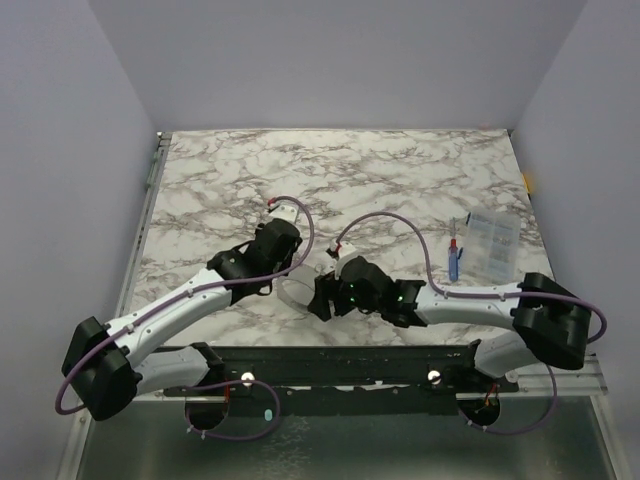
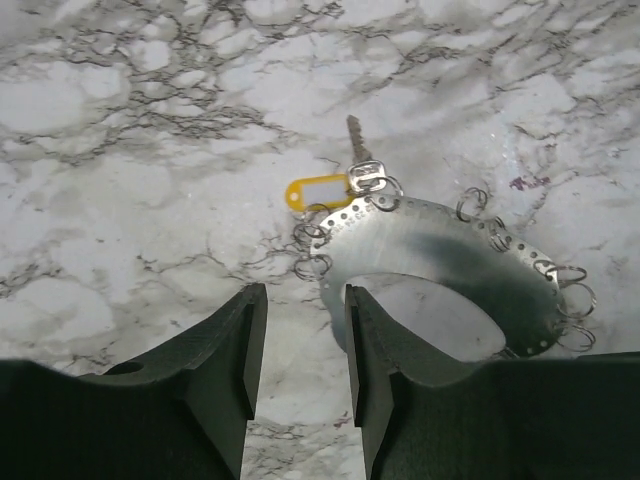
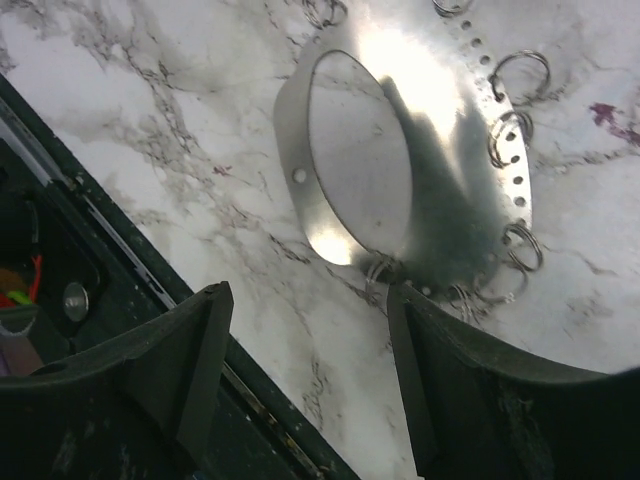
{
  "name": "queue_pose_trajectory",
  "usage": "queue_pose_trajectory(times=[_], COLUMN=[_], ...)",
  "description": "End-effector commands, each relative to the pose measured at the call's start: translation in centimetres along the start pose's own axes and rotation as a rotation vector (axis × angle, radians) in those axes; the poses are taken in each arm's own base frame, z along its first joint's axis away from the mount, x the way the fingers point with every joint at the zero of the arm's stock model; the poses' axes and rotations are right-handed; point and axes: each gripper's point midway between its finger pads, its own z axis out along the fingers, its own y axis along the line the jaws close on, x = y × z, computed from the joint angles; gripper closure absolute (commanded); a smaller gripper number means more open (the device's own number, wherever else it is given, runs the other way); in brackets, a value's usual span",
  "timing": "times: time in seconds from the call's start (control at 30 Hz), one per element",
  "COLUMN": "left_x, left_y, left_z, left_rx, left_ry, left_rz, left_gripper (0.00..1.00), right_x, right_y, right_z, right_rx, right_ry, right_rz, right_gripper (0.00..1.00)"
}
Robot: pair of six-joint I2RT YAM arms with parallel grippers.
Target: Put the keys on the keyring
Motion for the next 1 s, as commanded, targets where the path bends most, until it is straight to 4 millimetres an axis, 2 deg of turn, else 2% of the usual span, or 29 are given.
queue_pose_trajectory(times=[0.0, 0.1, 0.27, 0.53, 0.77, 0.97], left_x=[-1.3, -2.3, -3.4, -4.0, -4.0, -3.9], left_y=[3.4, 4.2, 5.1, 5.6, 5.7, 5.8], left_z=[-1.0, -1.8, -3.2, -3.8, -3.7, -3.6], left_rx=[-0.143, -0.151, -0.149, -0.146, -0.141, -0.141], left_ry=[-0.098, -0.158, -0.246, -0.283, -0.279, -0.275], left_rz=[0.001, -0.022, -0.056, -0.071, -0.072, -0.072], left_gripper=[0.58, 0.57, 0.57, 0.57, 0.57, 0.57], right_x=[-2.1, -1.3, -2.1, -1.6, -1.1, -2.5], right_y=[3.4, 3.9, 4.7, 4.0, -0.3, -3.9], right_z=[2.1, 4.2, 7.2, 11.6, 15.3, 16.3], right_rx=[-0.113, -0.134, -0.139, -0.088, -0.002, 0.076], right_ry=[-0.024, 0.023, 0.012, 0.031, 0.046, 0.030], right_rz=[0.031, 0.018, 0.002, -0.017, 0.022, -0.007], right_gripper=[0.29, 0.30, 0.30, 0.30, 0.30, 0.30])
